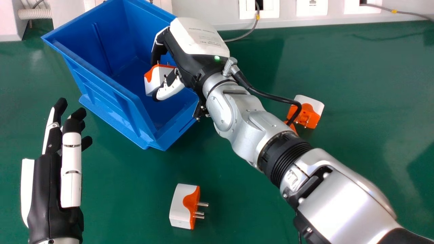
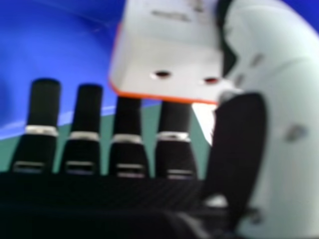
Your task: Pick all objects and put in blue box
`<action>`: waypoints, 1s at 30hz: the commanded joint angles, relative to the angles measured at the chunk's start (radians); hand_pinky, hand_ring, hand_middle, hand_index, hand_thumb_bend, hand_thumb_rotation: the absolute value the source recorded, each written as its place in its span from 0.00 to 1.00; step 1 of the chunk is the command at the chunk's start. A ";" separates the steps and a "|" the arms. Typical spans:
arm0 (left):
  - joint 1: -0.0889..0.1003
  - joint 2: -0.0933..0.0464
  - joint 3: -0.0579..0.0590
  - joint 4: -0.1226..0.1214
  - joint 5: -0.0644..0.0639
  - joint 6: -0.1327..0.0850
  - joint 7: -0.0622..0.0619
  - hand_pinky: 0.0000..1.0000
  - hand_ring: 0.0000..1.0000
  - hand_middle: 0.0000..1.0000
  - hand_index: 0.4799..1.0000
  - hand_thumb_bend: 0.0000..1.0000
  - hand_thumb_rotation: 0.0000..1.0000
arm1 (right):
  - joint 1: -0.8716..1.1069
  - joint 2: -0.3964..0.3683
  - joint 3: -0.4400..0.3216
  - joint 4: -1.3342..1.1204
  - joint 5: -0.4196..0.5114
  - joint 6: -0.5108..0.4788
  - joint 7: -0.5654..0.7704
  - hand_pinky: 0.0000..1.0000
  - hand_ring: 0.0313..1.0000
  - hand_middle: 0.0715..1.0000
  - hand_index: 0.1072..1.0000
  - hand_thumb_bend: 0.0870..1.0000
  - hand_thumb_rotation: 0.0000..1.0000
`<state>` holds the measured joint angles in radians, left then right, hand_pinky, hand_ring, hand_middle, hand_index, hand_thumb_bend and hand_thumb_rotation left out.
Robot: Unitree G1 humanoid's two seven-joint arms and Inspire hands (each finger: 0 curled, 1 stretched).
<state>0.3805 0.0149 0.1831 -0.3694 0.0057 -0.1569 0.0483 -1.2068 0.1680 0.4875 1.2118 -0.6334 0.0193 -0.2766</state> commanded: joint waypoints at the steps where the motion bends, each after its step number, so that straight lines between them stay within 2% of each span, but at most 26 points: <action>1: 0.008 0.002 0.002 -0.026 0.002 -0.013 0.002 0.85 0.91 0.90 0.90 0.44 1.00 | -0.062 0.026 0.005 -0.015 -0.006 -0.004 -0.033 0.61 0.75 0.79 0.44 0.46 0.11; 5: 0.012 0.000 -0.002 -0.026 0.002 -0.021 0.000 0.85 0.91 0.90 0.90 0.44 1.00 | -0.063 0.024 0.012 -0.006 -0.015 -0.009 -0.049 0.63 0.78 0.82 0.44 0.46 0.12; 7: 0.010 0.000 -0.002 -0.025 0.001 -0.022 -0.001 0.85 0.91 0.90 0.90 0.43 1.00 | -0.065 0.024 0.017 0.001 -0.018 -0.006 -0.055 0.64 0.79 0.84 0.55 0.54 0.08; 8: 0.010 0.000 -0.003 -0.026 0.002 -0.021 0.000 0.85 0.91 0.90 0.90 0.43 1.00 | -0.065 0.024 0.021 0.004 -0.021 -0.004 -0.059 0.64 0.79 0.84 0.55 0.54 0.08; 13: 0.012 -0.001 -0.006 -0.027 0.005 -0.022 0.000 0.85 0.90 0.89 0.90 0.43 1.00 | -0.064 0.022 0.043 0.014 -0.034 0.005 -0.091 0.65 0.81 0.86 0.72 0.62 0.07; 18: 0.009 0.000 -0.008 -0.025 0.000 -0.023 -0.004 0.85 0.90 0.89 0.90 0.43 1.00 | -0.056 0.022 0.043 0.008 -0.033 0.005 -0.109 0.70 0.87 0.92 0.80 0.60 0.17; 20: 0.008 0.002 -0.007 -0.024 -0.003 -0.022 -0.007 0.85 0.90 0.89 0.90 0.43 1.00 | -0.056 0.023 0.042 0.010 -0.033 0.007 -0.112 0.70 0.87 0.92 0.80 0.60 0.17; 22: 0.008 0.003 -0.007 -0.024 -0.005 -0.021 -0.008 0.85 0.90 0.90 0.90 0.43 1.00 | -0.056 0.023 0.041 0.012 -0.033 0.010 -0.112 0.73 0.90 0.95 0.85 0.57 0.24; 23: 0.006 0.004 -0.007 -0.021 -0.006 -0.021 -0.009 0.85 0.90 0.90 0.90 0.43 1.00 | -0.057 0.022 0.042 0.012 -0.034 0.010 -0.112 0.73 0.90 0.95 0.85 0.57 0.24; 25: 0.005 0.006 -0.007 -0.018 -0.006 -0.021 -0.011 0.86 0.91 0.90 0.91 0.42 1.00 | -0.056 0.019 0.045 0.013 -0.038 0.011 -0.116 0.76 0.92 0.97 0.90 0.53 0.34; 30: 0.003 0.008 -0.007 -0.017 -0.005 -0.020 -0.016 0.87 0.91 0.91 0.91 0.42 1.00 | -0.050 0.017 0.049 0.016 -0.043 0.013 -0.131 0.78 0.94 0.99 0.93 0.51 0.42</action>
<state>0.3860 0.0163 0.1752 -0.3696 0.0013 -0.1589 0.0339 -1.2075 0.1675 0.5303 1.2362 -0.6653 0.0335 -0.3795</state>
